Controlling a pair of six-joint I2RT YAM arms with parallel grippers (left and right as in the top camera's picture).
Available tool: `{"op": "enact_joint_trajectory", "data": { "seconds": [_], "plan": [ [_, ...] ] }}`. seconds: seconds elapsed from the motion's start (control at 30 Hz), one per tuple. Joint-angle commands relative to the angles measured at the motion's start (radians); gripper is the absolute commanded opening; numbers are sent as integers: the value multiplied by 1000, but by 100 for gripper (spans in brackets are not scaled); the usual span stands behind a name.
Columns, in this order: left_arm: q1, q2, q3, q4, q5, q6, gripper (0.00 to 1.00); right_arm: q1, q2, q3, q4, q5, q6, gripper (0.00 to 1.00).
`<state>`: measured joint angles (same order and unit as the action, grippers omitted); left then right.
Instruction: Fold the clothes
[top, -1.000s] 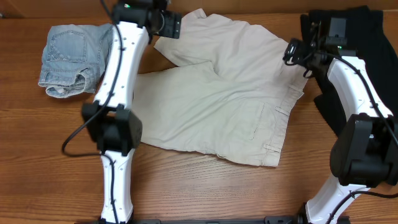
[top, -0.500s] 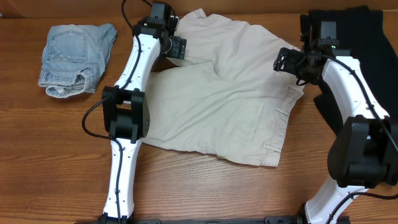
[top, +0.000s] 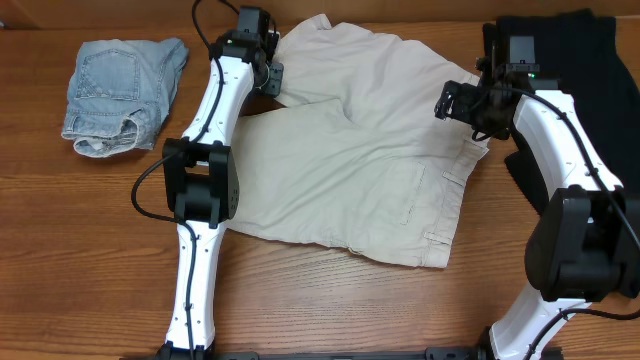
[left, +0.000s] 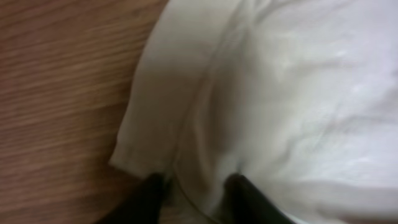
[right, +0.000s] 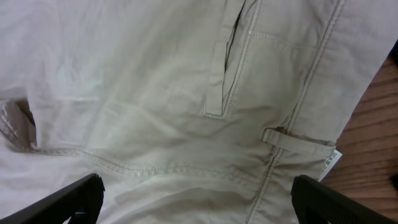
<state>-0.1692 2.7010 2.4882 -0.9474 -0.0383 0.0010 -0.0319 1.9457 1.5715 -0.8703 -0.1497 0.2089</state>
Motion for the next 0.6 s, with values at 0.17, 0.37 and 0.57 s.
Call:
{"op": "enact_joint_trajectory", "data": {
  "seconds": [0.17,0.37,0.57],
  "plan": [
    [63,59,-7,-299,-153,-235,9,5,-43,19,-11,-19,1,100],
    [136,59,-7,-482,-152,-264,18,5,-43,19,-23,-36,1,100],
    [196,59,-6,-578,-145,-256,47,5,-43,19,-43,-36,1,100]
  ]
}}
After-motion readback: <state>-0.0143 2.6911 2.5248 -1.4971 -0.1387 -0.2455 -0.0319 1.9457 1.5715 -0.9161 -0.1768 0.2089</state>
